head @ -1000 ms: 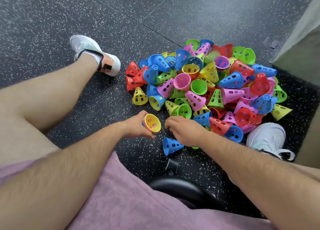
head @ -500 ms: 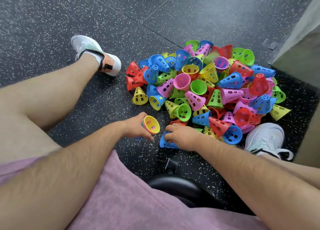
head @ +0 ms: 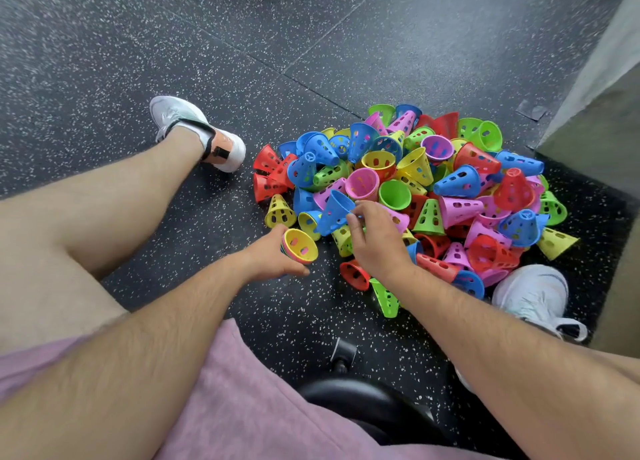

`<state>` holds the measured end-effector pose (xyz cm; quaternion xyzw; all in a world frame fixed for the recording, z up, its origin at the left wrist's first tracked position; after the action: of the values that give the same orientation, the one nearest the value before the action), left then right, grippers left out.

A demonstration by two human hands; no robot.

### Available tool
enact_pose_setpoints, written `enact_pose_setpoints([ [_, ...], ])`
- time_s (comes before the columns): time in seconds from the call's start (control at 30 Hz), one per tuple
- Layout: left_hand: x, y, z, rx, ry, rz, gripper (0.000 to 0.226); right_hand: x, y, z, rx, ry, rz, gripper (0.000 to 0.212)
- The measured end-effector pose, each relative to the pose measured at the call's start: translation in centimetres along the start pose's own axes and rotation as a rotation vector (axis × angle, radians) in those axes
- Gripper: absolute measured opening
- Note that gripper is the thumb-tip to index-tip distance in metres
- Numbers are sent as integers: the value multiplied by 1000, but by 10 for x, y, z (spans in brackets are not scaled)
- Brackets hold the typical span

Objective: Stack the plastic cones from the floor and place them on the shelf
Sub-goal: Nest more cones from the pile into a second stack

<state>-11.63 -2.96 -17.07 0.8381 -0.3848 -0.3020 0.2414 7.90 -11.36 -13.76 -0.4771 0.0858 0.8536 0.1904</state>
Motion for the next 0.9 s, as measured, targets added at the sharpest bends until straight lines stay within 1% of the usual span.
enact_pose_setpoints([
  [0.07,4,-1,-5,26,15,5,66,6,0,3,12,-26,48,18],
  [0.27,11,-6,-19,108,86,-20,63,22,21,25,-123,-19,214,16],
  [0.37,17,-10,-20,126,113,-3,54,23,28,32,-176,-13,253,18],
  [0.4,18,-10,-20,127,116,4,55,21,28,31,-177,-11,252,19],
  [0.47,21,-13,-19,125,118,8,63,15,28,25,-153,8,239,23],
  [0.53,25,-14,-20,129,107,12,67,7,24,16,-116,60,185,25],
  [0.63,32,-17,-22,144,84,32,71,1,19,-6,-25,110,91,19],
  [0.7,37,-17,-21,139,70,57,73,4,18,-24,50,144,110,17],
  [0.77,40,-19,-19,125,72,71,74,9,19,-39,101,195,158,22],
  [0.9,44,-22,-20,125,86,74,69,19,21,-50,130,259,227,30],
])
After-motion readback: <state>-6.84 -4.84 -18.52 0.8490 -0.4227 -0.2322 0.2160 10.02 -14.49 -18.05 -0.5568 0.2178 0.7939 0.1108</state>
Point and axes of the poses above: each hand's wrist, its own y-axis away from the middle knuckle, its own x-axis out of the palm, z = x × y, the point moved 7 cm from there along -y, towards the middle knuckle, and after that the axes turned 15 degrees about y, right-handed, at the moved point
